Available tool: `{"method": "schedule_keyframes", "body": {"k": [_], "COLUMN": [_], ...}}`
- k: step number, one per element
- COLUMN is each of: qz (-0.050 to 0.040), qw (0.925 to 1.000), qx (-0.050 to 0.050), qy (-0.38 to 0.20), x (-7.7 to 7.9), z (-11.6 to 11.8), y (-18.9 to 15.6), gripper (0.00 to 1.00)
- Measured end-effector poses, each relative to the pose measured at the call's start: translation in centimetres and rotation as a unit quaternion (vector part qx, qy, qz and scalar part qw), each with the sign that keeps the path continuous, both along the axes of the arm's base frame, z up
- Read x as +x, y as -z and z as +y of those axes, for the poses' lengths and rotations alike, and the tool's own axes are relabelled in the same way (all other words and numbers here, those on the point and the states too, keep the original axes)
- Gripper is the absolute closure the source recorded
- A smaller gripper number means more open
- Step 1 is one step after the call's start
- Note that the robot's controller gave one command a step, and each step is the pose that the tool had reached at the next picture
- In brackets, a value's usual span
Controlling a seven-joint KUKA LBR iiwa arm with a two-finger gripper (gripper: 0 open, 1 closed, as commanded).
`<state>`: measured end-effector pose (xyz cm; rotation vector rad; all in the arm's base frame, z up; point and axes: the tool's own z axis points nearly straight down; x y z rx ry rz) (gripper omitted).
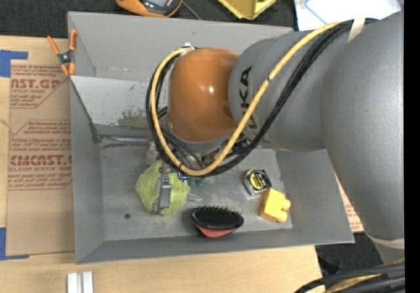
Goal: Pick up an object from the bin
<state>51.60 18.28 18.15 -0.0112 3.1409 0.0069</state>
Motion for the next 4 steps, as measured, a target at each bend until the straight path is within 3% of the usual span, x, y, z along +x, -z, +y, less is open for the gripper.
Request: {"method": "schedule_keyframes", "body": {"k": [1,2,3,4], "qz": [-0.0004,-0.0015,-0.002,-0.0009], "qw": [1.0,0.9859,0.9671,0.9805], "qx": [-0.002,-0.002,-0.001,-0.001], "qy": [0.002,-0.167,-0.254,-0.197], "x": [0.1,6.4,5.1,3.4], "z": [-0.4,-2.1,-1.2,-4.9], "y": [0.0,4.7,4.4,5.3], "gripper": [0.0,0.0,0.0,0.0]}}
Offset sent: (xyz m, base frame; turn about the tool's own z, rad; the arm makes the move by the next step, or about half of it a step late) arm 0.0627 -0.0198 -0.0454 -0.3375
